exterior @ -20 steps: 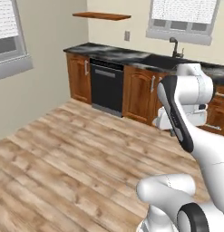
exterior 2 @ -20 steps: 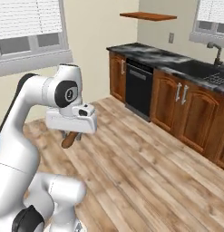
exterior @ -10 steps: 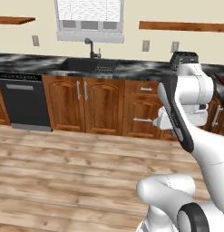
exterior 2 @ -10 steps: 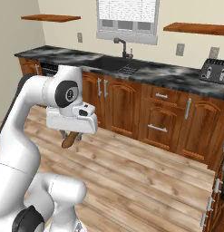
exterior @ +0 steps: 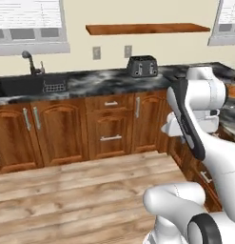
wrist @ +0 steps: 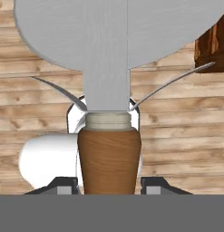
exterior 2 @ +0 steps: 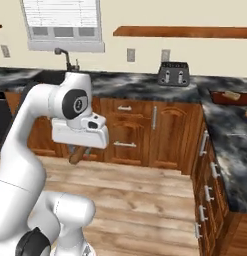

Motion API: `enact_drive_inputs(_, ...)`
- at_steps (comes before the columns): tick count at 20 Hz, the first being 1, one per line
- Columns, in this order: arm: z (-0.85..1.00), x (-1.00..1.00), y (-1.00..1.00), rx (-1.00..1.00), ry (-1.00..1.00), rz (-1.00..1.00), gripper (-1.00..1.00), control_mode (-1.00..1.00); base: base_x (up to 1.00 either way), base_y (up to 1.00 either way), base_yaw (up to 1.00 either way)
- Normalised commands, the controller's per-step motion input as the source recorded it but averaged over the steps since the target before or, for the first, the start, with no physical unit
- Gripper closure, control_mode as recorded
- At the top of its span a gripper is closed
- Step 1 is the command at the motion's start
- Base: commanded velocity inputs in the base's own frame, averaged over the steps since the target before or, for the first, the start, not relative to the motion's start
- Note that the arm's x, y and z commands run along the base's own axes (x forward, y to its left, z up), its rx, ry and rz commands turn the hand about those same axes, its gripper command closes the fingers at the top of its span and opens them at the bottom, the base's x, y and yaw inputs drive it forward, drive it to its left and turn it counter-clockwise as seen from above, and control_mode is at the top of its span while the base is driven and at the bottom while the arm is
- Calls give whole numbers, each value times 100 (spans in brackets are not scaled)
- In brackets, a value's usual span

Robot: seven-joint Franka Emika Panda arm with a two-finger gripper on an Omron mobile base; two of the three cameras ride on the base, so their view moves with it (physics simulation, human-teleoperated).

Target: Take the pizza cutter from the drawer on the left and place it on the dining counter for cutting.

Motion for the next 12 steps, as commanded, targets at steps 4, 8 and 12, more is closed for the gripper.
enact_drive_inputs(4, 0, 0, 0, 0, 0, 0, 100, 100, 54, 73, -73)
enact_drive_inputs(8, 0, 0, 0, 0, 0, 0, 100, 100, 41, 58, -81)
enact_drive_inputs(12, 0, 0, 0, 0, 0, 0, 100, 100, 35, 51, -85)
